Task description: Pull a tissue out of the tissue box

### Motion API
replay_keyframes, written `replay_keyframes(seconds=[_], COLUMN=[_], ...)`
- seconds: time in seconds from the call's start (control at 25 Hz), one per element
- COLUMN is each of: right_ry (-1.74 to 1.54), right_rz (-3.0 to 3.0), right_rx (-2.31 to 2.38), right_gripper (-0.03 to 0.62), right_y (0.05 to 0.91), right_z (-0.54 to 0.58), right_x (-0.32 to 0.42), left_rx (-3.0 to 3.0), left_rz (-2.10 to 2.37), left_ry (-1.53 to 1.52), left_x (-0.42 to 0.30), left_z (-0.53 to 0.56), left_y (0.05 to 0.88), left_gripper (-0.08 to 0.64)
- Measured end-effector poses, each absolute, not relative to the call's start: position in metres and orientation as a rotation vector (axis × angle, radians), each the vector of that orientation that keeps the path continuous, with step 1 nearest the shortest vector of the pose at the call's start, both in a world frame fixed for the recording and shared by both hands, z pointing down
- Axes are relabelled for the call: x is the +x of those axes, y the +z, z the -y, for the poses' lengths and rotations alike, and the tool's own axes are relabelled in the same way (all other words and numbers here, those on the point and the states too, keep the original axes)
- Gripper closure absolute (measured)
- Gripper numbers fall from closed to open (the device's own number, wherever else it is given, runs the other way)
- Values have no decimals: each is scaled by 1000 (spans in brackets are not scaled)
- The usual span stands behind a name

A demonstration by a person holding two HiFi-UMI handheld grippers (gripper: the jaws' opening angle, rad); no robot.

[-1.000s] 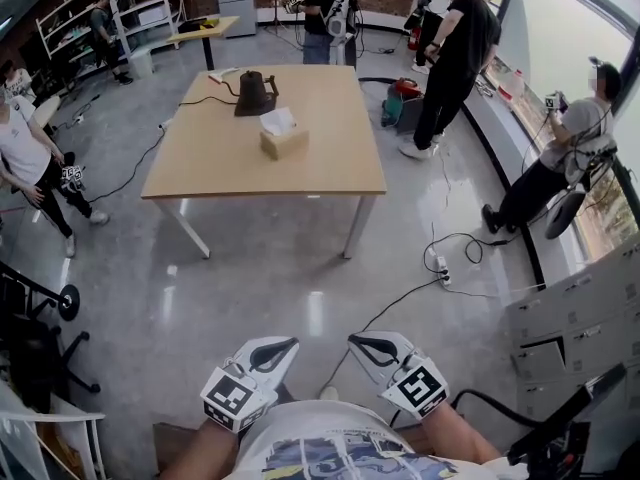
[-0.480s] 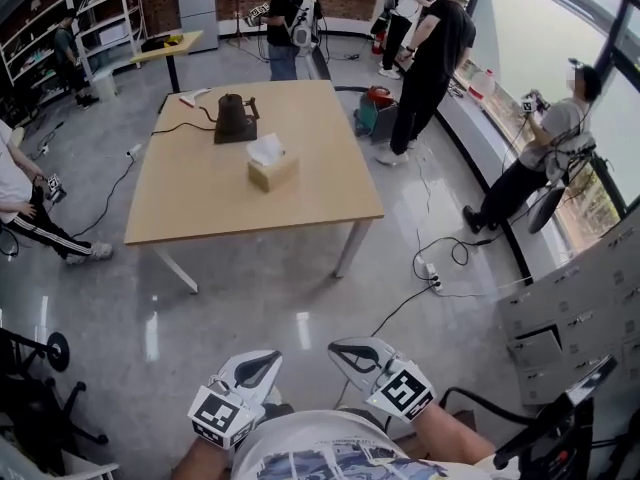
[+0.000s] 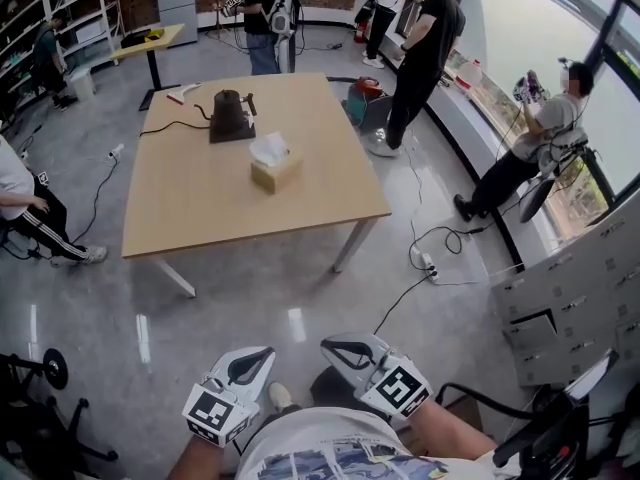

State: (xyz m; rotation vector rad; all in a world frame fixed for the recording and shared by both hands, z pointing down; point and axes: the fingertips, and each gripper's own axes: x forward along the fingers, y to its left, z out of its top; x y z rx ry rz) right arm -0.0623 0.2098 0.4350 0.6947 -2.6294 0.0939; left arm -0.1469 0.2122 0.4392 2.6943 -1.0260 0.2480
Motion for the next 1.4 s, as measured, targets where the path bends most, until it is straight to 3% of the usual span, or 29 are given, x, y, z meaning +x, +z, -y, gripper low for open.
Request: replay_keyframes(seconds=[0.44, 1.4], right_ry=[98, 171], right_rz=[2661, 2705], right_rx=[631, 651], right_gripper=[589, 589], right_y=[449, 465], right_z=[-121, 101], right_x=[-67, 7], left_rx=[2647, 2652], left_rz=[1082, 1105], left_ry=[264, 359], left_x=[-150, -81], left_z=[-133, 96], left_y=[449, 447], left_gripper=[555, 555])
